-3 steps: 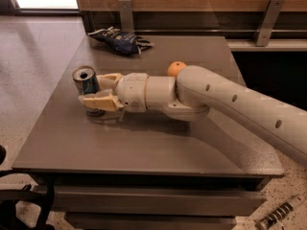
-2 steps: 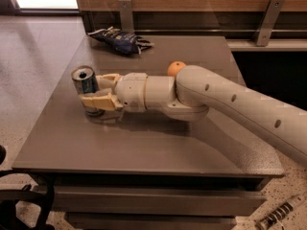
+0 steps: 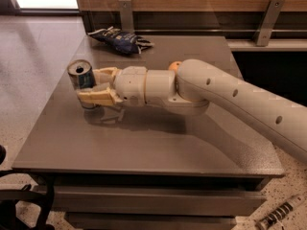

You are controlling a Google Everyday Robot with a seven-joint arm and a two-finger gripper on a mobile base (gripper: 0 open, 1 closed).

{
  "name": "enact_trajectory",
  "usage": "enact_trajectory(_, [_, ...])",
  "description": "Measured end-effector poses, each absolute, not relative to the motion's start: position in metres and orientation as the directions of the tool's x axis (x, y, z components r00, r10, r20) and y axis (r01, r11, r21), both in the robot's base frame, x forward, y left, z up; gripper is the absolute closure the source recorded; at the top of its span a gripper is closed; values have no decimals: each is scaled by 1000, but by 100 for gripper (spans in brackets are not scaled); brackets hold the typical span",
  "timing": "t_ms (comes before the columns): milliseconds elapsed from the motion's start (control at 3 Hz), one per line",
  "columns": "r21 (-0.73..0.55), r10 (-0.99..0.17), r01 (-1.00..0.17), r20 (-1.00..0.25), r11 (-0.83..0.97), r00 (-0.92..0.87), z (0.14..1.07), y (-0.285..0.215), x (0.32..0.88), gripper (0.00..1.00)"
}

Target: Pick redbull can

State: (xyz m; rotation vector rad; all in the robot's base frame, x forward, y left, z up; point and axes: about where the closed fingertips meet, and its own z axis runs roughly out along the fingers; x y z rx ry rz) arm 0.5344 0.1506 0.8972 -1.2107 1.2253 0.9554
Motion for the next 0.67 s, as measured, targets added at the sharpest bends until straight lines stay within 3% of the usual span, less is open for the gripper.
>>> enact_trajectory(667, [-261,-80,-956,-965,134,252,961,142,531,100])
